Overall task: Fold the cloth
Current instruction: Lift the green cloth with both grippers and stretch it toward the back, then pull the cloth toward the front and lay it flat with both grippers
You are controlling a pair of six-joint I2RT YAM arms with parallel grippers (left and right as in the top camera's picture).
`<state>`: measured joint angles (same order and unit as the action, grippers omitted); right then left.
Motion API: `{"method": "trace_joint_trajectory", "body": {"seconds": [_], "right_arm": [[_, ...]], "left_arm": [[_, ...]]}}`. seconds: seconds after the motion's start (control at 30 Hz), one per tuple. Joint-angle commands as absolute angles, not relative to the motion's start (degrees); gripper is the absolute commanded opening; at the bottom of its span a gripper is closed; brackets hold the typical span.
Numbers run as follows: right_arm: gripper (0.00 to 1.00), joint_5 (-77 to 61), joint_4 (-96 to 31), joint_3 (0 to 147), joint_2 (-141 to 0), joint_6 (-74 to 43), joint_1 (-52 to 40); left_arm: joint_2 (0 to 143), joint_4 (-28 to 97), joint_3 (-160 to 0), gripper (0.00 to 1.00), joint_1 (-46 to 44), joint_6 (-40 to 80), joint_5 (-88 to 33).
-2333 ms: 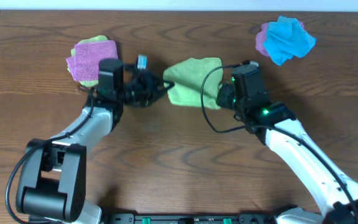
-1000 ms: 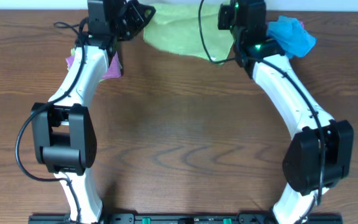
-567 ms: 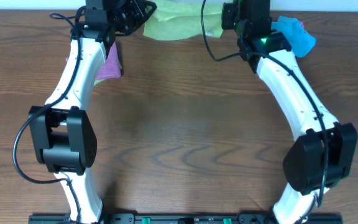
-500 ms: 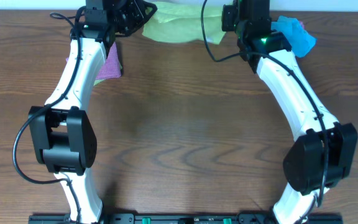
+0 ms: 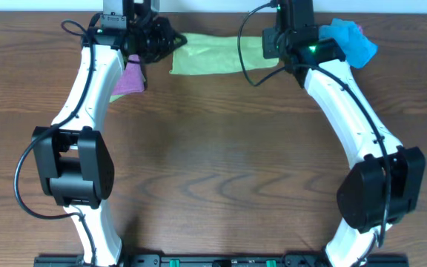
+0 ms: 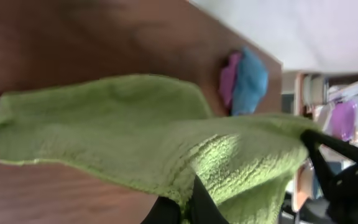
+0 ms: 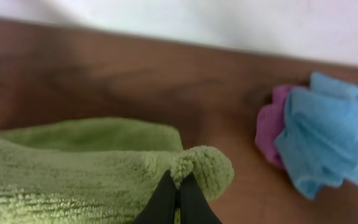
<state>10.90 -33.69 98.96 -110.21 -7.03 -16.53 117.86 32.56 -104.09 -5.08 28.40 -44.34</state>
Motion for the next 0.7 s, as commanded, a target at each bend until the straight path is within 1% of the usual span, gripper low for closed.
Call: {"method": "trace_joint_trajectory", "body": {"seconds": [0.0,0.4,0.67], "right_arm": [[0.02,12.84,-36.32,100.07,-108.22,-7.68,-16.21],[0.01,8.99,-52.77,99.88,-106.78,-12.21,-17.26],[0.01,7.03,-54.92,94.21,-100.88,-13.37,-18.87]], "left_arm": [[117.73,36.62,-104.75,0.06,-3.38,21.87,-43.53],[117.49,52.47,-104.75,0.06,-3.33,11.86,-43.55],[115.31,59.16,-104.73,0.06,-3.44,8.71,-43.46]]}}
